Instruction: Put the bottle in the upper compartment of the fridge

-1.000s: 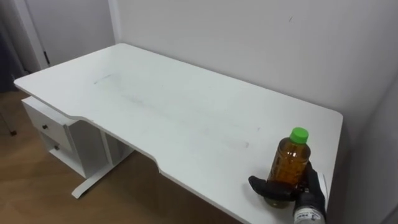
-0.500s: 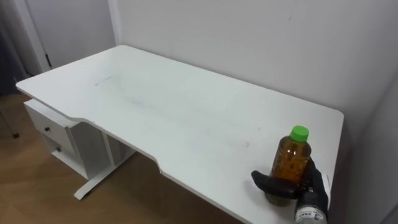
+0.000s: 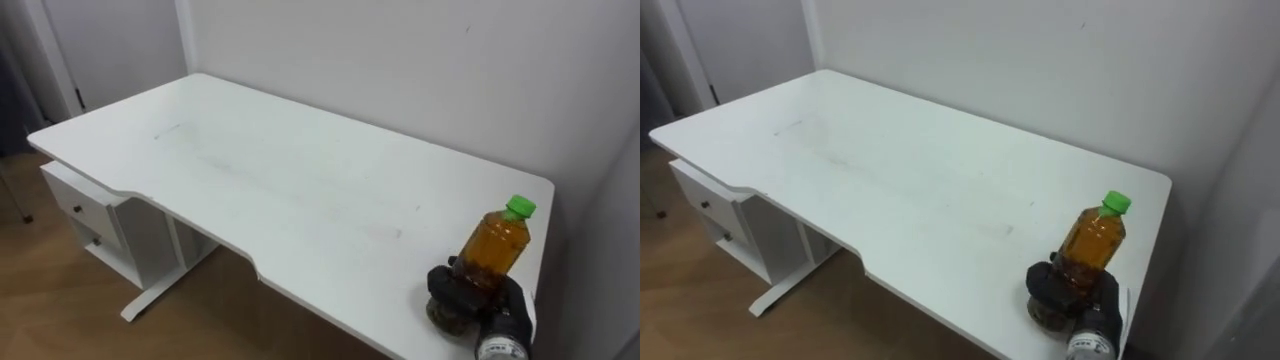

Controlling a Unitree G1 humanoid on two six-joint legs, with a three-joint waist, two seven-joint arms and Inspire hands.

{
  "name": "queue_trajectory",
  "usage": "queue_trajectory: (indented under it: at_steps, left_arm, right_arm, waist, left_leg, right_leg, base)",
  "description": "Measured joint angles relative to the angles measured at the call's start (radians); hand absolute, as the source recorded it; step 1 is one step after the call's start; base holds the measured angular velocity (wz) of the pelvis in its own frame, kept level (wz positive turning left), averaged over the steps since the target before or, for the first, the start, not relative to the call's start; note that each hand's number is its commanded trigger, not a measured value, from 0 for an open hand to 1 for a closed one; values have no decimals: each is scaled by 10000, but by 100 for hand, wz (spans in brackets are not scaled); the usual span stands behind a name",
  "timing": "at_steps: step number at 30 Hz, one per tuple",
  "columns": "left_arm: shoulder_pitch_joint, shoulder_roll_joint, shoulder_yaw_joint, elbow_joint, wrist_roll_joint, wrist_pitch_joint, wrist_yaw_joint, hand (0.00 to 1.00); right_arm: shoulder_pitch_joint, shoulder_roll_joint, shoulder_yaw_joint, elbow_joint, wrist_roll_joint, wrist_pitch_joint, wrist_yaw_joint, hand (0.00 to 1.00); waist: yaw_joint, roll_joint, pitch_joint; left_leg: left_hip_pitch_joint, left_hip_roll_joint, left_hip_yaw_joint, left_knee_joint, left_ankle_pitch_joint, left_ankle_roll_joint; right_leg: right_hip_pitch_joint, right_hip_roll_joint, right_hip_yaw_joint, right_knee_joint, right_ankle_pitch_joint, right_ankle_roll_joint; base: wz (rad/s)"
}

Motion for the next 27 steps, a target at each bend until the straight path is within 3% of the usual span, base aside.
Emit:
queue_trajectory:
  at_steps: [7,11,15,19,27]
  left_arm:
    - [279,-24,465,118,-239,-212,-15,0]
    - [431,-32,477,115,-409,-314,-15,0]
    - [536,-178,837,123,-373,-368,-11,0]
    - [591,-252,1299,114,-381,-405,1,0]
    - [739,-366,1733,159,-386,-438,-13,0]
  right_arm:
    - [69,-11,-84,-1000,518,194,637,100]
    - [124,-31,-79,-2458,439,195,1219,100]
    - [904,-194,-88,-4118,-330,196,1988,100]
    - [1211,-258,-184,-4571,-598,238,2440,100]
    - [1372,-939,-1233,-6022,-895,426,2999,100]
  waist:
    - [-94,68,-4]
    - [-365,169,-48]
    - [-398,139,-99]
    - [-740,148,-108]
    - [-1250,211,-200]
  left_leg:
    - [286,-3,79,-37,1,3]
    - [585,24,190,-191,13,-3]
    - [924,49,433,-397,17,6]
    - [1205,45,570,-534,32,32]
    - [1362,35,683,-625,56,58]
  right_leg:
    - [208,-25,43,-12,1,3]
    - [421,-39,98,-17,0,4]
    - [559,-81,331,-9,-1,9]
    - [764,-118,432,-5,6,22]
    - [778,-134,607,7,21,45]
  base:
    - [-1]
    - [-6]
    - [-16]
    - [-8]
    - [-6]
